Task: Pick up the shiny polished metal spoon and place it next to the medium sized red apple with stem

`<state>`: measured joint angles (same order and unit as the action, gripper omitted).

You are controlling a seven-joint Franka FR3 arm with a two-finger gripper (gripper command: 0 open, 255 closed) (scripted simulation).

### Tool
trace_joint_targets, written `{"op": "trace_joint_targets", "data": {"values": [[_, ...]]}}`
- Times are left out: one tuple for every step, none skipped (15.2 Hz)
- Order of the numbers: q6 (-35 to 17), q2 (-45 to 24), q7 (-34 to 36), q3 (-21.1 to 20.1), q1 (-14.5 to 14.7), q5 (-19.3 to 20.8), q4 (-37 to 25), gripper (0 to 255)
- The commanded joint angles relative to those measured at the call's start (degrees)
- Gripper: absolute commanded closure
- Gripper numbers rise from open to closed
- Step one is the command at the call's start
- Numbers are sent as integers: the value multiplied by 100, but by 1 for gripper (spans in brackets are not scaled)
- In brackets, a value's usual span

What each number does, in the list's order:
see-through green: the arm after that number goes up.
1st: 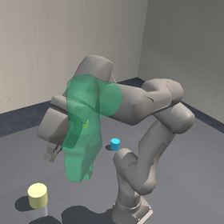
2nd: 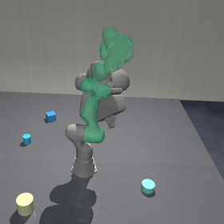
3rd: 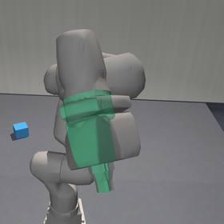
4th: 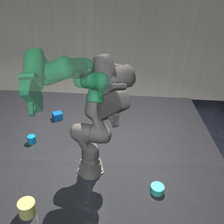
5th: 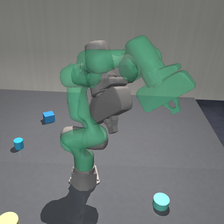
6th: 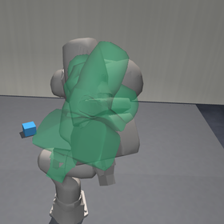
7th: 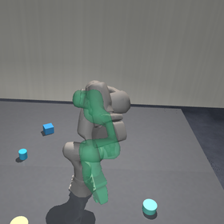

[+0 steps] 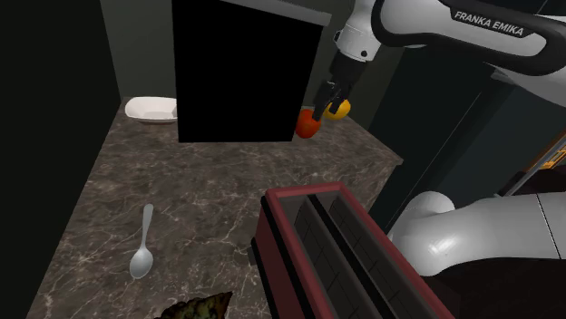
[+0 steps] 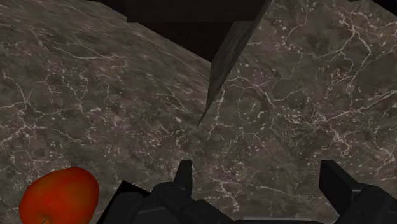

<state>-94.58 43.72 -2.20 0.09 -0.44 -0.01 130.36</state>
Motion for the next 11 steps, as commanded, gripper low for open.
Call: {"op": "trace_joint_targets", "data": {"values": [[0, 0, 0, 0, 0, 0, 0, 0], [-60, -28, 179, -110, 17, -85, 68, 0], [-123, -64, 356, -222, 34, -172, 129, 0], [-189, -108, 533, -333, 53, -259, 183, 0], [-257, -160, 709, -445, 72, -346, 230, 0], [-328, -220, 884, -557, 92, -433, 269, 0], [-402, -288, 1059, -668, 113, -518, 301, 0], [-478, -364, 1233, -780, 133, -604, 325, 0], [-557, -448, 1406, -892, 152, -687, 342, 0], [-637, -540, 1578, -1003, 171, -769, 351, 0], [-720, -639, 1750, -1114, 190, -848, 353, 0]]}}
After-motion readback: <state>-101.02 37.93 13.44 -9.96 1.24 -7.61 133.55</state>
